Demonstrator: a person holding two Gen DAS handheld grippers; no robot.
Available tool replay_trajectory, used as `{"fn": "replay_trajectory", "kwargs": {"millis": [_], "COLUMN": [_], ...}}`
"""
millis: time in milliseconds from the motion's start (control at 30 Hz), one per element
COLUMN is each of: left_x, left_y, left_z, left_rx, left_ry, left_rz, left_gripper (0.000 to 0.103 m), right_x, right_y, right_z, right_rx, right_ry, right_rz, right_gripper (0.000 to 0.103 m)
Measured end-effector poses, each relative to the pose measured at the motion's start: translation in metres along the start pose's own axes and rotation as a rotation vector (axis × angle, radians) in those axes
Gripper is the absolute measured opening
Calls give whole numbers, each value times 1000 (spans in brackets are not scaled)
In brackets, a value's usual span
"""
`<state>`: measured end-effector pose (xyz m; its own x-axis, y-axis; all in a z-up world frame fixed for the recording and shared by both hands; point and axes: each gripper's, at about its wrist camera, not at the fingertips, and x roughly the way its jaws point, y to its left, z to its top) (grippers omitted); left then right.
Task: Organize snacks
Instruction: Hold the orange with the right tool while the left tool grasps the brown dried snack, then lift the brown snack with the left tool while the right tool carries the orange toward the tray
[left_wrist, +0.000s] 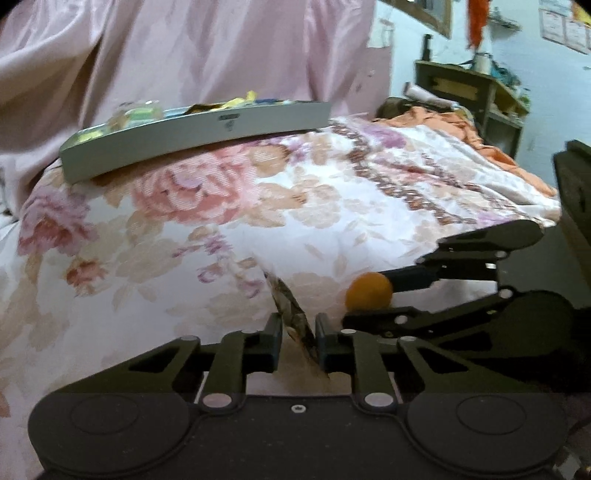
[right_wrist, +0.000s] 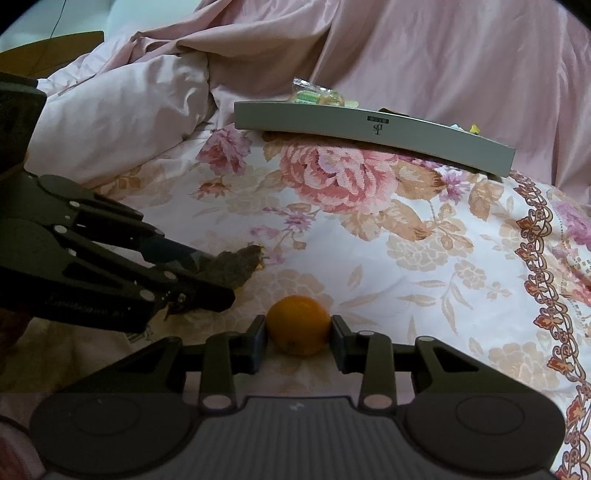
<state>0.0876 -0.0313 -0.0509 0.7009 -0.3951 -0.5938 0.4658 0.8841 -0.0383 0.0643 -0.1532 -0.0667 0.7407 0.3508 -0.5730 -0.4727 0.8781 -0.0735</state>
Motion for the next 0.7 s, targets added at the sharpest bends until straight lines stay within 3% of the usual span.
{"fn": "replay_trajectory", "kwargs": {"millis": [167, 333, 567, 700], "left_x": [3, 14, 12, 13], "left_y": [-7, -6, -3, -1], "left_z": [-3, -5, -4, -4], "left_rx": [6, -18, -73, -98], "left_ry": [2, 40, 11, 13], "left_rz": [-26, 0, -4, -19], "left_gripper": [20, 21, 11, 11], "right_x": [-6, -9, -9, -10], "right_y": [-7, -12, -11, -10], "right_z": [-4, -6, -5, -4], "right_rx": [10, 22, 10, 6], "right_ry": [-5, -9, -18, -23], "right_rz": [-27, -43, -50, -54], "right_gripper": [40, 40, 40, 40]}}
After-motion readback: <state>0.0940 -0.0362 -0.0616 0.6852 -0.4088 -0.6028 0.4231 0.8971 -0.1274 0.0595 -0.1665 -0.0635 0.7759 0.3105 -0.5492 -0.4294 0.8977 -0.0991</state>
